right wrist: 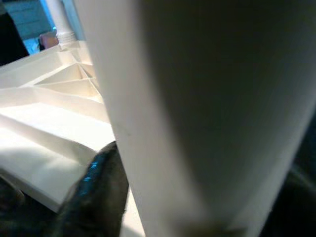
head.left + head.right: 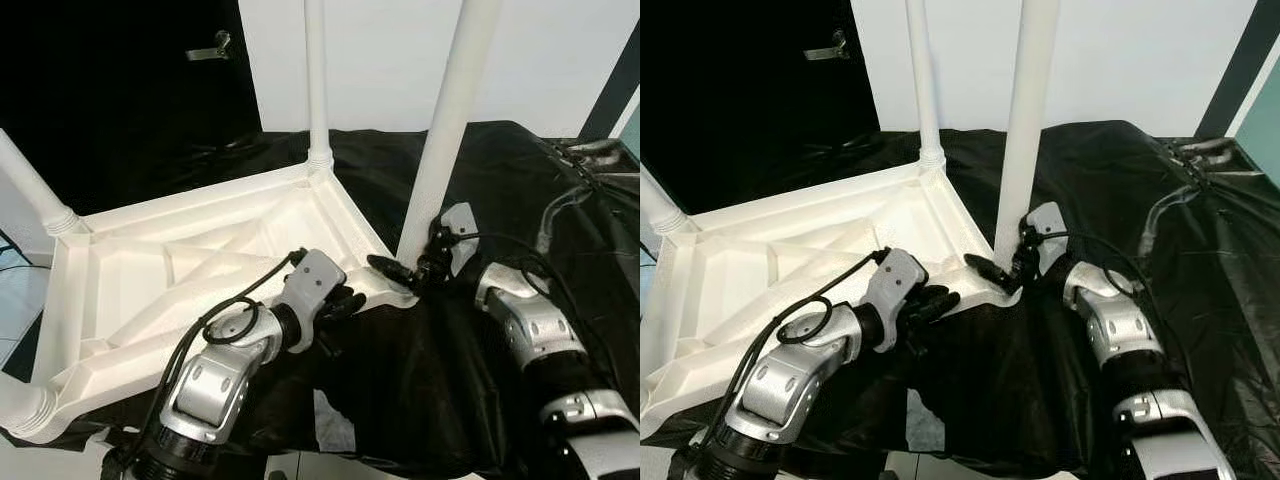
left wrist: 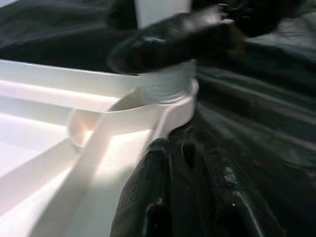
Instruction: Building children table
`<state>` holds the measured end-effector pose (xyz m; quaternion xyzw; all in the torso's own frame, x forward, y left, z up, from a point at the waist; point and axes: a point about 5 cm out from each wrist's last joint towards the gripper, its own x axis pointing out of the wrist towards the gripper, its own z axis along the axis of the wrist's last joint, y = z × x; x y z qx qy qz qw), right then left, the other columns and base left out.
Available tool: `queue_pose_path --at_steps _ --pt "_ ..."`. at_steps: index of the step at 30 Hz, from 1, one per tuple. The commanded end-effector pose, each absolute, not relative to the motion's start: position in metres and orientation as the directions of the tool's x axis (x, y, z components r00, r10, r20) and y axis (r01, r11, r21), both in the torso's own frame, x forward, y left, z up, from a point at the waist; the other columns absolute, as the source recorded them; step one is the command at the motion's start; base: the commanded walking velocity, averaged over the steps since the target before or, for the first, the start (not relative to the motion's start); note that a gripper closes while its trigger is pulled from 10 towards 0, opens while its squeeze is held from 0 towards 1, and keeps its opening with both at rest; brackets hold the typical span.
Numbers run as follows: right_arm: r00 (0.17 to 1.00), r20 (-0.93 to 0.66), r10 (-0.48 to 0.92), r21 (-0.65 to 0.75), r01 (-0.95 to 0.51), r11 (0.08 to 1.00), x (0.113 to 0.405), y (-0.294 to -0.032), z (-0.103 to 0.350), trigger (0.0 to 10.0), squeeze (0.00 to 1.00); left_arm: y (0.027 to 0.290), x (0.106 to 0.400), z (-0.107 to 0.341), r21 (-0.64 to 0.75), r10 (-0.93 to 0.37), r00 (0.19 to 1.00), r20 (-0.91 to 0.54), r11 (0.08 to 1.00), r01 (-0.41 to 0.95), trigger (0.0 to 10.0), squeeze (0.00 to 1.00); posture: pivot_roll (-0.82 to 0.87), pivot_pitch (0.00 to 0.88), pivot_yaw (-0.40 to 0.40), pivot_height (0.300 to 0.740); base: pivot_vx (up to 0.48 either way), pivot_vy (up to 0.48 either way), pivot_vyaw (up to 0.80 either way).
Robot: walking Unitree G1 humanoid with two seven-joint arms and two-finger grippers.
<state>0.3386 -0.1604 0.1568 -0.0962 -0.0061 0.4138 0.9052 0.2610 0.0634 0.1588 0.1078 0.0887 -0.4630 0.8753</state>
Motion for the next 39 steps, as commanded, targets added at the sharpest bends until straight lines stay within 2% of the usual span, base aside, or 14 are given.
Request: queue_pose_path --at_steps 1,2,7,8,11,12,16,19,25,28,31,34,36,39 --pt "0.638 -0.087 0.765 -0.187 -0.765 0.617 0.339 -0.158 0.154 0.0 0.00 0.066 0.262 0.159 0.135 -0.759 0.601 -0.249 0.587 0.798 10.0 0.00 0.06 0.000 0.030 0.740 0.000 0.000 0.00" --pt "0.638 -0.089 0.765 -0.183 -0.766 0.617 0.339 -0.160 0.153 0.0 0.00 0.066 0.262 0.160 0.093 -0.768 0.595 -0.238 0.592 0.801 10.0 1.00 0.06 0.000 0.029 0.740 0.000 0.000 0.00" --pt "0.637 -0.092 0.765 -0.168 -0.768 0.618 0.340 -0.163 0.150 0.0 0.00 0.067 0.264 0.163 0.110 -0.758 0.611 -0.228 0.603 0.790 10.0 1.00 0.06 0.000 0.032 0.740 0.000 0.000 0.00" --pt "0.643 -0.092 0.760 -0.164 -0.763 0.625 0.341 -0.164 0.149 0.0 0.00 0.066 0.264 0.164 0.160 -0.752 0.619 -0.227 0.598 0.786 10.0 0.00 0.06 0.000 0.030 0.740 0.000 0.000 0.00" --pt "0.650 -0.091 0.754 -0.149 -0.758 0.635 0.342 -0.164 0.147 0.2 0.00 0.066 0.264 0.164 0.188 -0.752 0.618 -0.228 0.589 0.786 10.0 0.00 0.05 0.000 0.031 0.740 0.000 0.000 0.00" --pt "0.658 -0.085 0.748 -0.140 -0.752 0.645 0.342 -0.164 0.147 10.0 0.00 0.066 0.264 0.165 0.199 -0.749 0.622 -0.228 0.589 0.783 10.0 0.00 0.06 0.000 0.028 0.740 0.000 0.000 0.00" --pt "0.678 -0.074 0.731 -0.108 -0.734 0.670 0.342 -0.163 0.146 10.0 0.00 0.067 0.265 0.165 0.205 -0.745 0.628 -0.226 0.594 0.778 10.0 0.00 0.06 0.000 0.022 0.740 0.000 0.000 0.00" --pt "0.771 -0.107 0.628 -0.138 -0.637 0.758 0.342 -0.159 0.138 10.0 0.00 0.068 0.265 0.165 0.209 -0.740 0.634 -0.223 0.599 0.773 10.0 0.00 0.06 0.000 0.014 0.740 0.000 0.000 0.00" --pt "0.834 -0.084 0.546 -0.138 -0.552 0.822 0.337 -0.151 0.134 10.0 0.00 0.069 0.264 0.164 0.212 -0.734 0.640 -0.226 0.604 0.768 10.0 0.00 0.06 0.000 -0.001 0.740 0.000 0.000 0.00" --pt "0.882 -0.052 0.468 -0.118 -0.471 0.874 0.335 -0.147 0.133 10.0 0.00 0.069 0.265 0.163 0.220 -0.731 0.644 -0.226 0.605 0.765 10.0 0.00 0.06 0.000 -0.006 0.740 0.000 0.000 0.00" --pt "0.954 -0.020 0.301 -0.086 -0.301 0.950 0.322 -0.135 0.130 10.0 0.00 0.071 0.266 0.163 0.222 -0.727 0.650 -0.221 0.611 0.760 10.0 0.00 0.05 0.000 -0.013 0.740 0.000 0.000 0.00" --pt "0.954 -0.020 0.301 -0.086 -0.301 0.950 0.322 -0.135 0.130 10.0 0.00 0.071 0.266 0.163 0.222 -0.727 0.650 -0.221 0.611 0.760 10.0 0.00 0.05 0.000 -0.013 0.740 0.000 0.000 0.00" --pt "0.983 -0.011 0.185 -0.033 -0.185 0.982 0.311 -0.123 0.130 10.0 0.00 0.072 0.267 0.163 0.223 -0.726 0.651 -0.221 0.613 0.758 10.0 0.00 0.05 0.000 -0.013 0.740 0.000 0.000 0.00" --pt "0.992 -0.025 0.126 0.020 -0.125 0.992 0.303 -0.110 0.130 10.0 0.00 0.072 0.268 0.164 0.226 -0.726 0.651 -0.221 0.611 0.759 10.0 0.00 0.05 0.000 -0.011 0.740 0.000 0.000 0.00"
